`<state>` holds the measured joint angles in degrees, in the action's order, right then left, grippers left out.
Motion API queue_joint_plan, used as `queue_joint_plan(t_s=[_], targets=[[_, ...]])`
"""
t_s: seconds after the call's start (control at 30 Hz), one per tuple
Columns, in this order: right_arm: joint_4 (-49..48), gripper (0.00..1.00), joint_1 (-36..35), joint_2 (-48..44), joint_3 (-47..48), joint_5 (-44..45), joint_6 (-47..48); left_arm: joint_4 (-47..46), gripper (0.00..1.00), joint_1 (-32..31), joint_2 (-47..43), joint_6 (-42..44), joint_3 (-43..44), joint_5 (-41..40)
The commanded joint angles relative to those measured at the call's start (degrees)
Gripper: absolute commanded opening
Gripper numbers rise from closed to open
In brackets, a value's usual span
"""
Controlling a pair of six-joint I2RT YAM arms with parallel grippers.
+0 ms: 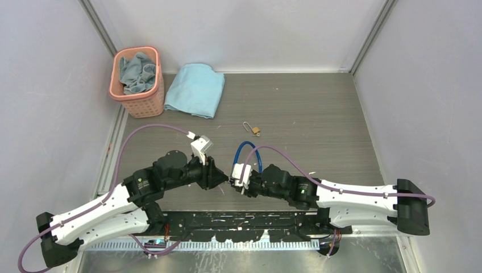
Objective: Unlock with the key
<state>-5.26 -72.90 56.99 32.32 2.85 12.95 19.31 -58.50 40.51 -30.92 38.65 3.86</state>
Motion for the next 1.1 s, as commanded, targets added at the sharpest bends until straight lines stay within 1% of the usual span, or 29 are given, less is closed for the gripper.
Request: queue_joint_plan(t_s=[0.0, 0.1, 0.27, 0.47, 0.67, 0.8, 0.93, 1.07], targets=[[-6.0, 0.01, -0.1, 0.4, 3.1, 4.8, 1.3, 4.3, 0.29, -0.2, 0.3, -4.3, 3.4, -1.8], [-6.0, 0.01, -0.1, 0.9, 3.1, 5.8, 1.9, 6.4, 0.31, -0.2, 0.1, -6.2, 4.4, -1.2], [-6.4, 0.01, -0.1, 0.9, 2.9, 5.9, 2.4, 6.7, 0.32, -0.2, 1.1, -6.1, 4.3, -1.0], [-6.3, 0.01, -0.1, 0.4, 2.8, 5.2, 2.5, 3.8, 0.30, -0.2, 3.1, -5.0, 3.2, -2.3], [-6.1, 0.01, -0.1, -0.3, 2.3, 3.8, 2.3, 2.7, 0.23, -0.2, 2.7, -3.0, 2.4, -3.4], [-5.8, 0.01, -0.1, -0.5, 2.1, 3.0, 2.2, 3.3, 0.23, -0.2, 1.3, -1.1, 2.1, -3.4], [-5.8, 0.01, -0.1, -0.7, 2.0, 2.5, 2.4, 3.9, 0.27, -0.2, 1.4, 0.0, 2.3, -3.4], [-5.9, 0.01, -0.1, -0.8, 2.1, 2.1, 2.6, 3.3, 0.25, -0.2, 2.1, 0.5, 2.2, -3.4]])
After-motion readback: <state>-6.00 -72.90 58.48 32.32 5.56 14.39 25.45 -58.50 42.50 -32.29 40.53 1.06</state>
